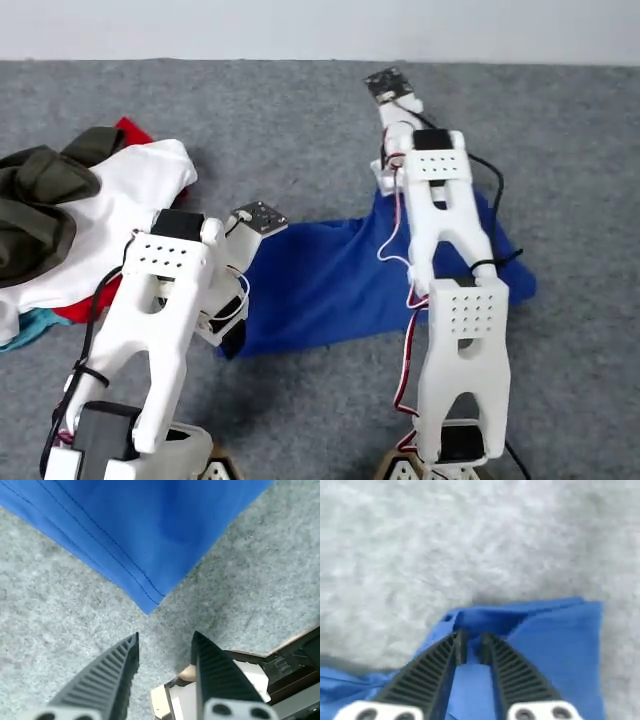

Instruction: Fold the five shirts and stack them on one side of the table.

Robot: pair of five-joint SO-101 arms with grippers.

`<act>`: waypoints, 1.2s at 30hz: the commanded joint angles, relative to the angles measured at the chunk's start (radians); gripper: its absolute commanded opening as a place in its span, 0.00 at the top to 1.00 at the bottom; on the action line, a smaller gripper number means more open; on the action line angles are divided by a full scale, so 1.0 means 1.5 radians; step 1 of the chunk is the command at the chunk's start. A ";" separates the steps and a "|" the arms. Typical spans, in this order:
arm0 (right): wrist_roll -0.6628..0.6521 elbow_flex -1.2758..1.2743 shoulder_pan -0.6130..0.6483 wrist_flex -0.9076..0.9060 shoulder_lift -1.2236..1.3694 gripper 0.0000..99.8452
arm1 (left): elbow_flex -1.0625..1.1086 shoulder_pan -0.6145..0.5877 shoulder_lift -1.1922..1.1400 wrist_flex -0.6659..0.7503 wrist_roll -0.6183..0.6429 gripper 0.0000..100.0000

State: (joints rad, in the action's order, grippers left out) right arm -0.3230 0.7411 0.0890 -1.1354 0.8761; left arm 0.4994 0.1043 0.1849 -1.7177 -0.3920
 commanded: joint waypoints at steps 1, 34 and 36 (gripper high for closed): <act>-0.002 0.027 -0.023 -0.012 -0.058 0.88 | 0.001 0.004 0.024 0.001 0.006 0.84; -0.157 0.029 -0.147 -0.037 -0.024 0.76 | -0.005 -0.001 0.024 0.019 0.101 0.84; -0.154 0.029 -0.166 -0.075 -0.020 0.76 | -0.006 -0.001 0.024 0.018 0.111 0.84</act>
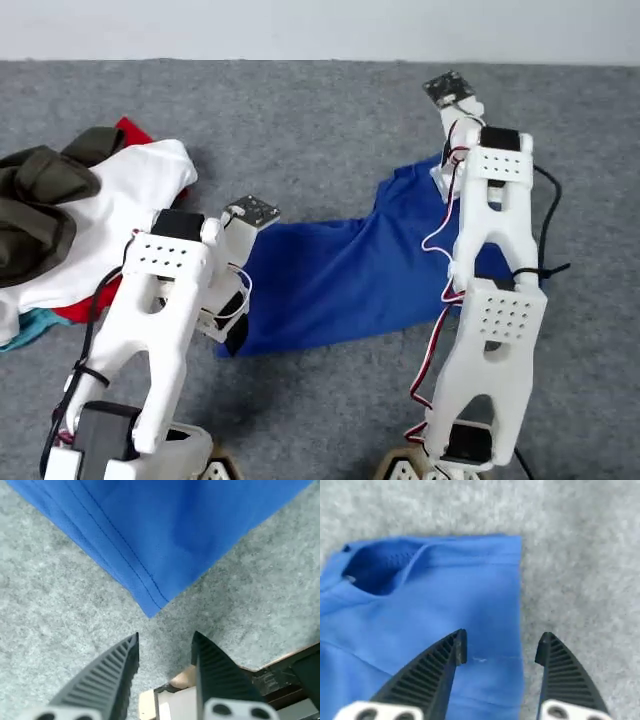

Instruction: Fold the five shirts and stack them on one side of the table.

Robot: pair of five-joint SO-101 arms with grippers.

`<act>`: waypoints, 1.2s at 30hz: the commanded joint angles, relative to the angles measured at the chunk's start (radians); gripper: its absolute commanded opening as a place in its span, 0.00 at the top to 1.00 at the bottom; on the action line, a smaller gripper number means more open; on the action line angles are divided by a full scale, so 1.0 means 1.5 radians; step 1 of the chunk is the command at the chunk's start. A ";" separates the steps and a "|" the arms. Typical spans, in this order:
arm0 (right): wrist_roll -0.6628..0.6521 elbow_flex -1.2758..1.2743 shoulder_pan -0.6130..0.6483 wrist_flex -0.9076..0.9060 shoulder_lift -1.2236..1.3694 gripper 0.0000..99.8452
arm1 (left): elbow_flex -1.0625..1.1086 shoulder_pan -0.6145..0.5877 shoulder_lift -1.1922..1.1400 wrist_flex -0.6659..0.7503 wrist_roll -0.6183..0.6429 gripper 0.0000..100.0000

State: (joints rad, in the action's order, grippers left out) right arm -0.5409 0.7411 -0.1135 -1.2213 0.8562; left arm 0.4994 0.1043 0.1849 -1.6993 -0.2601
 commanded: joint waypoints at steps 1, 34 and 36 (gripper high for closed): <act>-0.009 0.029 -0.038 -0.055 -0.010 0.76 | -0.010 -0.001 0.024 0.003 0.027 0.84; -0.050 -0.152 -0.189 -0.382 -0.185 0.76 | 0.042 0.003 0.016 0.003 0.040 0.70; -0.050 -0.154 -0.176 -0.381 -0.182 0.76 | 0.042 0.003 0.016 0.005 0.040 0.70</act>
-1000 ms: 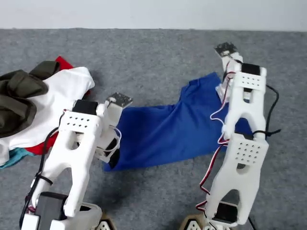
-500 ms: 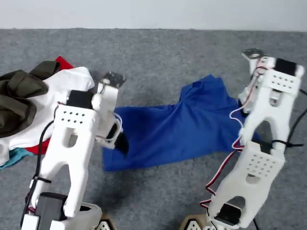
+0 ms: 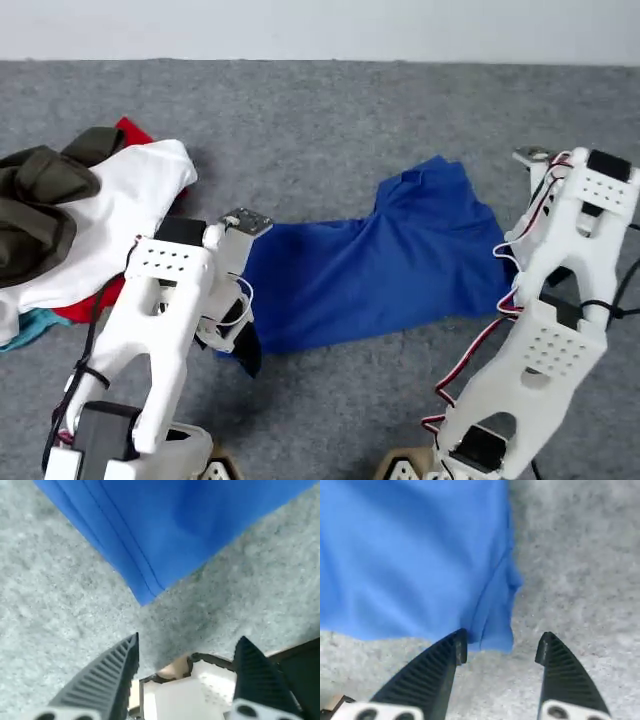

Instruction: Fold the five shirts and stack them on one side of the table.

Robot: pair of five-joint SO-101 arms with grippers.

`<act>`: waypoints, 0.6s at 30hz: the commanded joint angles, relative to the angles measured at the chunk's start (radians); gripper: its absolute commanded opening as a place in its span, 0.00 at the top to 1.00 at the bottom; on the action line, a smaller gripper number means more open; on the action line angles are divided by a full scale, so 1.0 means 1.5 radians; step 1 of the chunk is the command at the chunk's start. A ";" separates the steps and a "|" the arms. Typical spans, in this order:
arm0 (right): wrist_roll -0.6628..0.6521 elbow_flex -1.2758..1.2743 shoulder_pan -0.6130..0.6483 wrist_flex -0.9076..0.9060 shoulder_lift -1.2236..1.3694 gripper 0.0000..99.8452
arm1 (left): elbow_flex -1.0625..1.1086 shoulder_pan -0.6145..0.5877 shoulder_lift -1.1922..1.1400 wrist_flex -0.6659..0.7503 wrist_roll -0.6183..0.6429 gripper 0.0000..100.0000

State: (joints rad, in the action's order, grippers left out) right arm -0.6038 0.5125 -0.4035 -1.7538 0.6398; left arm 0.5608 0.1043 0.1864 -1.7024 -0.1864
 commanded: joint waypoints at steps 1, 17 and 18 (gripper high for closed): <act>-0.008 -0.002 0.024 -0.021 -0.032 0.76 | 0.002 0.003 0.015 0.013 -0.009 0.70; -0.008 -0.001 0.042 -0.001 0.082 0.99 | 0.002 -0.001 0.016 0.014 -0.008 0.71; -0.008 -0.001 0.034 -0.001 0.082 0.99 | 0.001 -0.001 0.016 0.014 -0.008 0.71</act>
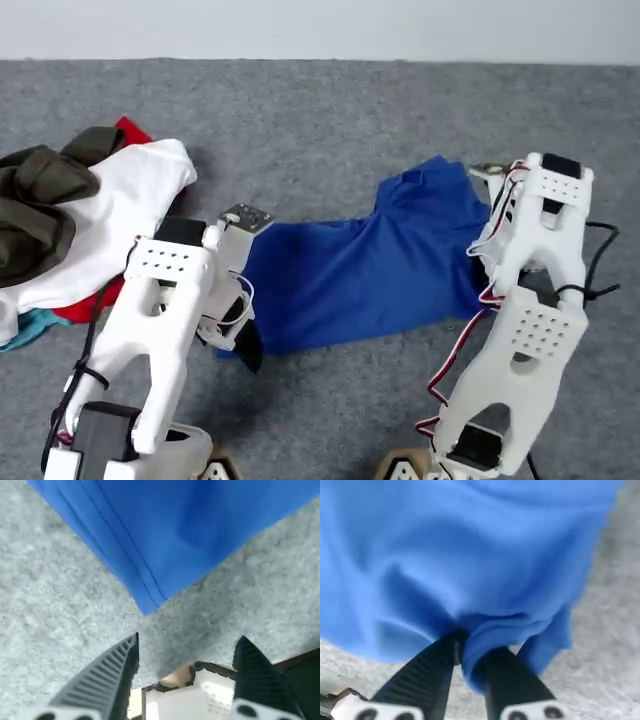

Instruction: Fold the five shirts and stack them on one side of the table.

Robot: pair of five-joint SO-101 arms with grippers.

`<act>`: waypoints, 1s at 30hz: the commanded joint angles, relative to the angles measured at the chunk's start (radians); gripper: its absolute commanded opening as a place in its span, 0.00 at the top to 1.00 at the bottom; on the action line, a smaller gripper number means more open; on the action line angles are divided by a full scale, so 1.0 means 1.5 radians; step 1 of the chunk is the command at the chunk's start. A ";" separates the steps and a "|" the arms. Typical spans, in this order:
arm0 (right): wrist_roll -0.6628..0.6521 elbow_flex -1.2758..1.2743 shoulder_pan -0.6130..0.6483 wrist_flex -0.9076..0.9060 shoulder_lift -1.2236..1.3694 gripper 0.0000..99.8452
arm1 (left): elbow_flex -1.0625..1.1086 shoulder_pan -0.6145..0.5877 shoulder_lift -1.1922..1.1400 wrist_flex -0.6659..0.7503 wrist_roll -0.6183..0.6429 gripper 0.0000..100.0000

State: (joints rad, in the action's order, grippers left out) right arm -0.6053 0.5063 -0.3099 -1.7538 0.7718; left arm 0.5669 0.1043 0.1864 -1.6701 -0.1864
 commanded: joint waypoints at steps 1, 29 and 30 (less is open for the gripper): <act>-0.008 0.003 -0.034 -0.001 -0.005 0.99 | -0.004 -0.001 0.016 -0.007 -0.008 0.71; -0.256 -0.146 -0.324 -0.030 -0.124 0.99 | -0.007 0.001 0.016 -0.007 -0.010 0.71; -0.260 -0.154 -0.333 -0.030 -0.139 0.99 | -0.007 0.002 0.016 -0.006 -0.010 0.71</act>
State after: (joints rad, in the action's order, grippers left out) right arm -0.9597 0.2885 -0.7580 -1.7538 0.6674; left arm 0.5669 0.1043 0.1864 -1.6701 -0.1864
